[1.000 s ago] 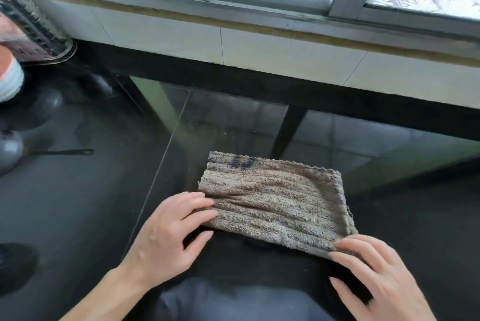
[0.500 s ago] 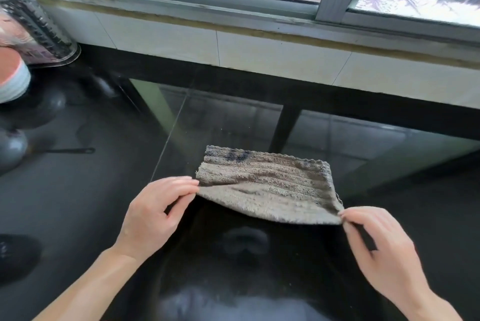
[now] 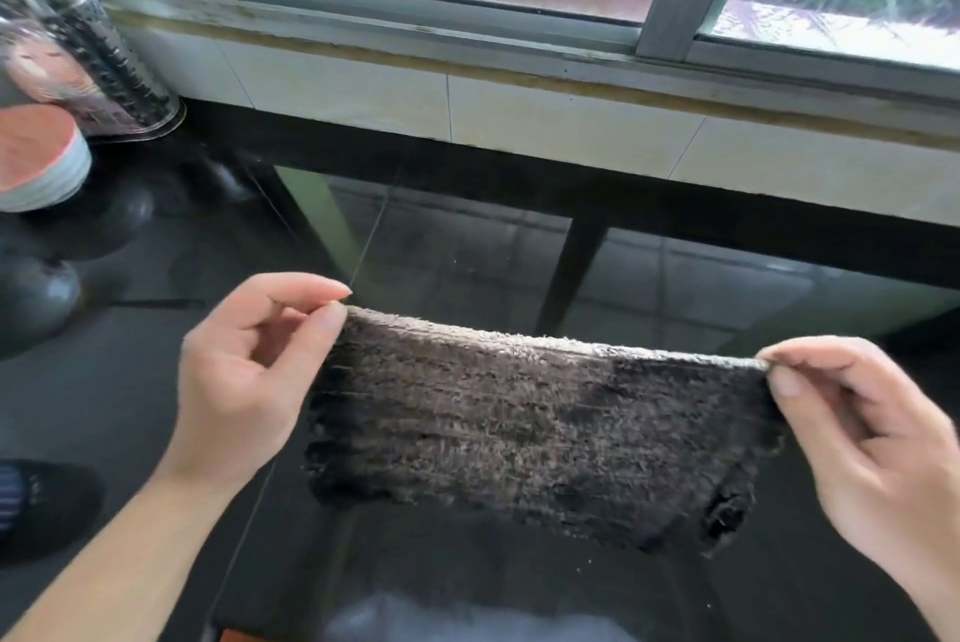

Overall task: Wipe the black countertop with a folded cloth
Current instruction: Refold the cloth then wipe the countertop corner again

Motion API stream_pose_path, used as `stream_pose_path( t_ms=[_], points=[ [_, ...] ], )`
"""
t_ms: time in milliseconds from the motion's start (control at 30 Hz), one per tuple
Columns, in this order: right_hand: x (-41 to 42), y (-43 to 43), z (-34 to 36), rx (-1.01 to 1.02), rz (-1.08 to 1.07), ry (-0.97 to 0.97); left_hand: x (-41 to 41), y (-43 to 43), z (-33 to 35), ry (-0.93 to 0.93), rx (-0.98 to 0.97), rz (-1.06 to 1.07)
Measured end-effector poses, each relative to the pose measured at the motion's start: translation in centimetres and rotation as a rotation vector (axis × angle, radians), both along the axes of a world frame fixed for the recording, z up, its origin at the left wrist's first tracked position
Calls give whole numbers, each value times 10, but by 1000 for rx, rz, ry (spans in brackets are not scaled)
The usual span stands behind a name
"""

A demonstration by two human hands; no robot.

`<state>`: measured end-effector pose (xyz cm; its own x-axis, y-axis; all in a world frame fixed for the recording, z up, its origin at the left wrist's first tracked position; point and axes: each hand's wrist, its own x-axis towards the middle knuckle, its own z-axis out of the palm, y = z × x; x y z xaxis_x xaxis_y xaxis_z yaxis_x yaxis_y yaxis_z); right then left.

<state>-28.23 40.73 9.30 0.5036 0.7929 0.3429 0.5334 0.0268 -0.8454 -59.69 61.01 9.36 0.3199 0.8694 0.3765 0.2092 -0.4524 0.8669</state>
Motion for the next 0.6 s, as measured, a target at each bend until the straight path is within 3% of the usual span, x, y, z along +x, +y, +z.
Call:
stream_pose_path(
  t_ms=[133,200,267,333,433,500,600],
  points=[
    [5,27,-41,-276,-88,-47,25,22,-56,223,-286,48],
    [8,43,-61,-424,-114,-72,39,32,-75,375,-321,56],
    [7,54,-70,-516,-131,-157,50,37,-81,483,-255,81],
    [2,59,-71,-465,-130,-335,58,33,-79,494,-98,63],
    [-23,58,-73,-306,74,-525,67,2,-81,589,77,-221],
    [-42,55,-83,-408,257,-625,70,-20,-92,814,139,-380],
    [-48,55,-100,-641,353,-732,68,-25,-110,1013,197,-403]
  ],
)
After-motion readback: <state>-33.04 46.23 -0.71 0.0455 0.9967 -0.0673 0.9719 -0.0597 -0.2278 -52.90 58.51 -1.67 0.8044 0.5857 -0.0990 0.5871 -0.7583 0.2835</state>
